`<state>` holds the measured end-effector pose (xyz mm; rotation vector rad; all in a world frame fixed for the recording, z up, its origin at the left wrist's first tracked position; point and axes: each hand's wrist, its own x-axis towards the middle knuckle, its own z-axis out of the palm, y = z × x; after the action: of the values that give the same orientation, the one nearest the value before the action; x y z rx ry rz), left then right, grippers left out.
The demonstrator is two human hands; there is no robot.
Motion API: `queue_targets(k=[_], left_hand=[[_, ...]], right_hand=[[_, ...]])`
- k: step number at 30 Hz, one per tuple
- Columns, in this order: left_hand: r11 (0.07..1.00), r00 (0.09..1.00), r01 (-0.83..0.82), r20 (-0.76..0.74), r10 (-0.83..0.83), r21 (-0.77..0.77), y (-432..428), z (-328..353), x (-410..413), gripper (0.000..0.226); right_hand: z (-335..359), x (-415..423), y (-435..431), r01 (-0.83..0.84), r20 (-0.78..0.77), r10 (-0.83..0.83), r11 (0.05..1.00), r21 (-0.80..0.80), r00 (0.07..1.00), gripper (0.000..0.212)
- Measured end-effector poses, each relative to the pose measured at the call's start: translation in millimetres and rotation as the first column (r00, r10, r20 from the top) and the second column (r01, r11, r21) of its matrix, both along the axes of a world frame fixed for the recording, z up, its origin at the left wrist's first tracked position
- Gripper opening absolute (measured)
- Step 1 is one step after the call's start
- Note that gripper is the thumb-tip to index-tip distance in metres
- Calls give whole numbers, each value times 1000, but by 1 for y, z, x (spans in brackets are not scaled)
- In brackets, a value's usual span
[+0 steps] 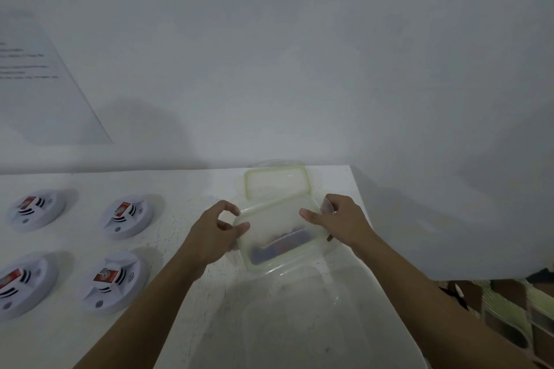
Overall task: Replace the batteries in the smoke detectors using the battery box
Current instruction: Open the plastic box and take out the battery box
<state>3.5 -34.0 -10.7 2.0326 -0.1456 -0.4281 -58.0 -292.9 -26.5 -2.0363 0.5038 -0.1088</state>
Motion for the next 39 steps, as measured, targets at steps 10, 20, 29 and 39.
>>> queue_targets(k=[10,20,29,39], left_hand=[[982,993,-109,-58,101,-154,4,-3,-3,21],[972,999,-5,47,16,-234,10,24,20,13],[987,933,68,360,-12,-145,-11,60,71,14],[982,974,23,227,21,-187,-23,3,96,14]], right_hand=[[0,-18,6,103,35,-108,988,112,994,50],[31,-17,10,136,113,-139,990,39,984,46],[60,38,-14,80,265,-156,958,275,952,21],[23,89,-30,61,107,-237,607,792,966,13]])
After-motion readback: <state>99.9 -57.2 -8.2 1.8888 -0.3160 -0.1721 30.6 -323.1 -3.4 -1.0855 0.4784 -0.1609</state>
